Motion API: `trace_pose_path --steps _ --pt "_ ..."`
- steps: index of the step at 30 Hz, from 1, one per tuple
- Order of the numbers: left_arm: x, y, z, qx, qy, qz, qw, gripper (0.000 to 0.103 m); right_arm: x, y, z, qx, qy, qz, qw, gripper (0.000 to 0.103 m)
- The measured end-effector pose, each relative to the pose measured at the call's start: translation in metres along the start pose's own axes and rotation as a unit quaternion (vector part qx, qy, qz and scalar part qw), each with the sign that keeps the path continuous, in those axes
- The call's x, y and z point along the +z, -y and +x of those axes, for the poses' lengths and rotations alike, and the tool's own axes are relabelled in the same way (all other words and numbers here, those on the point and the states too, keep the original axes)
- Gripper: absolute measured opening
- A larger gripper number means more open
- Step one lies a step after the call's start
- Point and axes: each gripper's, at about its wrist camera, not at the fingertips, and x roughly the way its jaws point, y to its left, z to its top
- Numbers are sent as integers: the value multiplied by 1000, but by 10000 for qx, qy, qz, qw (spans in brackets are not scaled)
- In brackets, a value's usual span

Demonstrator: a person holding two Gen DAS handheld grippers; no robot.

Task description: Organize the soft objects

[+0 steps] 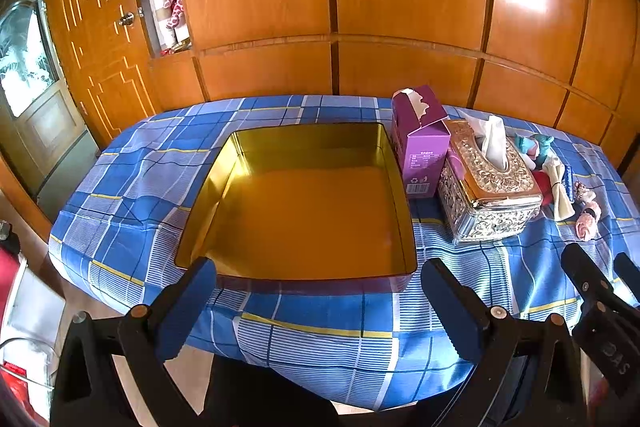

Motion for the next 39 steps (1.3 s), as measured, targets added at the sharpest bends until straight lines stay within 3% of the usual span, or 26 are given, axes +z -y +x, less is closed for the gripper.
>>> trace_pose_path --steps 14,17,19,22,24,27,29,34,39 --pt "-1 0 9 -47 -144 15 9999 103 1 9 5 17 -45 189 9998 101" --pt "-2 2 17 -200 -305 111 9993 103 2 18 7 -28 0 344 9994 101" --pt "-4 0 25 -540 -460 151 9974 103 4 24 9 -113 54 408 9991 101" --pt "-7 -7 35 -1233 -622 -105 9904 103 7 38 15 -271 127 478 9984 101" --pt "-9 -11 44 -1750 -765 -409 9807 103 10 51 22 -378 60 542 9978 99" --pt "-9 -6 60 -2021 -1124 -588 9711 103 12 81 35 -476 -119 867 9950 93" --pt "-10 7 70 -2031 -1310 -405 9695 103 12 105 46 -547 -280 1095 9921 92" --pt "-8 42 79 -2469 -1557 156 9563 103 10 164 74 -824 -446 1476 9846 85" --pt "-9 80 91 -2909 -1953 635 9345 103 23 240 118 -968 -518 2324 9664 85"
